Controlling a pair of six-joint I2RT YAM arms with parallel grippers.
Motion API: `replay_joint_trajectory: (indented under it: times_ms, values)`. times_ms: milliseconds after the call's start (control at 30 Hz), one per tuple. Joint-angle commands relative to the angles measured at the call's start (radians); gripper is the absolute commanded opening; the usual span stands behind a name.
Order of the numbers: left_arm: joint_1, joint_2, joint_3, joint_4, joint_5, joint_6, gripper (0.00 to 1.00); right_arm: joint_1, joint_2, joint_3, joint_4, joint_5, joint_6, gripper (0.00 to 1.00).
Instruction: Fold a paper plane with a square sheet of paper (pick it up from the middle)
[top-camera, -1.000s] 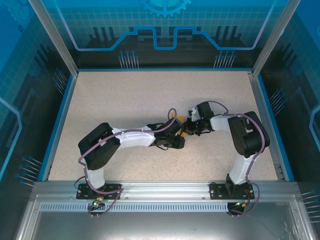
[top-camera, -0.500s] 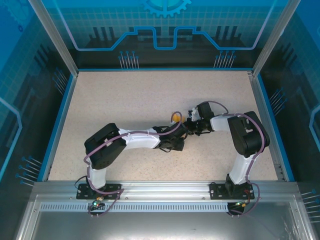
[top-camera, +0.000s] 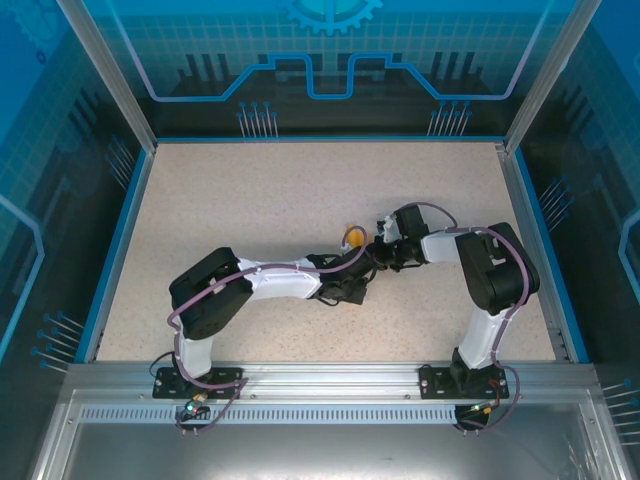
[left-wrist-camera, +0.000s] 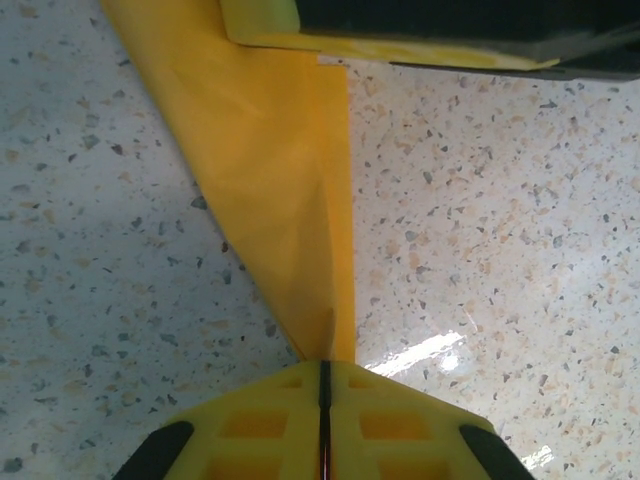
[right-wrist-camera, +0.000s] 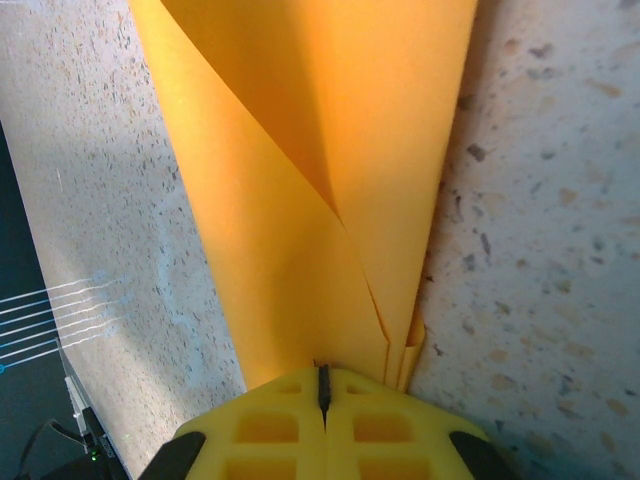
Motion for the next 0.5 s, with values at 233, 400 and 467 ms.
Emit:
replay_joint_trajectory:
  times_ms: [233, 400, 467]
  values:
    - [-0.014, -0.044, 0.004, -0.07, 0.069, 0.079, 0.22, -0.013, 0.065, -0.05, -0.079, 0.116, -0.007, 0.03]
    - [0.012, -0.105, 0.019, -0.055, 0.147, 0.087, 0.26, -0.014, 0.065, -0.051, -0.078, 0.113, -0.009, 0.03]
    - [0.045, -0.125, 0.012, -0.052, 0.172, 0.07, 0.22, -0.013, 0.068, -0.052, -0.078, 0.113, -0.01, 0.03]
